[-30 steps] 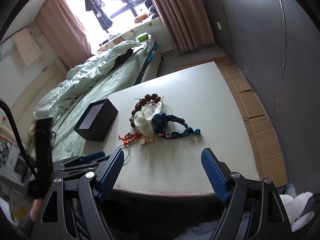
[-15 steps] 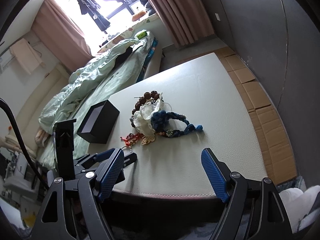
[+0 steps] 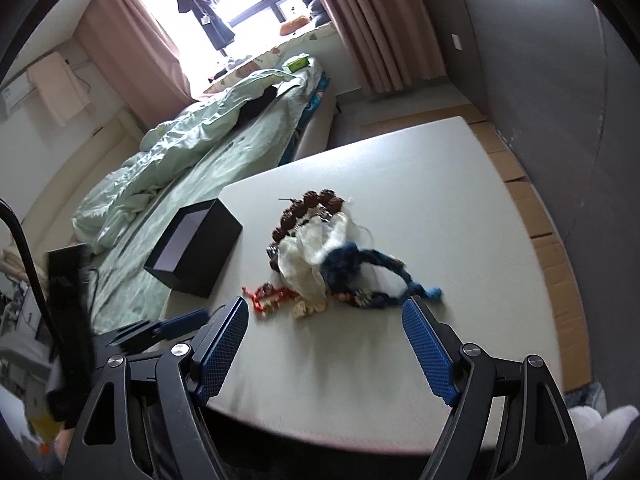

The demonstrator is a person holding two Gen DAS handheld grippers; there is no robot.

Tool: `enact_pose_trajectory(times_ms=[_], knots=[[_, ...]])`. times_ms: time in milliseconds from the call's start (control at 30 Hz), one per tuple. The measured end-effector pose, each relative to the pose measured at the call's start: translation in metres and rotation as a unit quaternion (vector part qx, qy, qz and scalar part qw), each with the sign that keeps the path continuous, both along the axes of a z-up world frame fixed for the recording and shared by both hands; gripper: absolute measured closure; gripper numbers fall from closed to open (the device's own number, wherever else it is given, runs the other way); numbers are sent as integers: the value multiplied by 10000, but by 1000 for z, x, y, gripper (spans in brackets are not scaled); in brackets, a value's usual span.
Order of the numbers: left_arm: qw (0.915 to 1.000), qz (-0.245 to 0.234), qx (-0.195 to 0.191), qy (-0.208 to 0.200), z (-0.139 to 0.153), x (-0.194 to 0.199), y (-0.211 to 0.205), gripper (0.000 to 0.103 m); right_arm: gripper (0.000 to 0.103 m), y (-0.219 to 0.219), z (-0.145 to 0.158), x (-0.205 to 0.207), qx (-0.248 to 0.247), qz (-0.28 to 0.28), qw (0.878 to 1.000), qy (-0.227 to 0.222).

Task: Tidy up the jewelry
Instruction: 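Carry the hoop toward the black box while the right gripper grasps the white flower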

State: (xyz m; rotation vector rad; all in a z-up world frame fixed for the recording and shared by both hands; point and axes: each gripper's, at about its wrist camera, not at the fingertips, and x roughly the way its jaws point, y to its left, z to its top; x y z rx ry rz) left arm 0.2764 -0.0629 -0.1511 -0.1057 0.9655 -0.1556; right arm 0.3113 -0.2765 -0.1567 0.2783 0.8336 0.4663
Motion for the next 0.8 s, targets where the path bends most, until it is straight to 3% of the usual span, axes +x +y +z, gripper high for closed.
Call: enact_pose_trajectory(times_ms=[33, 267, 467, 500, 533, 800], knots=[[10000, 21, -10, -27, 3, -1, 3, 51, 33, 4, 0, 2, 19, 56, 10000, -51], [9994, 186, -198, -200, 17, -8, 21, 51, 50, 35, 1, 20, -502, 335, 9977, -322], [9981, 265, -322, -455, 39, -12, 33, 51, 81, 49, -3, 39, -951, 464, 9939, -313], [9978, 275, -328, -501, 43, -13, 34, 51, 93, 49, -4, 42, -980, 488, 9936, -285], [9976, 287, -331, -545, 47, -15, 37, 51, 96, 50, -5, 44, -994, 519, 9933, -261], [9951, 460, -350, -799, 70, -20, 57, 51, 100, 43, 21, 48, -587, 518, 9950, -624]])
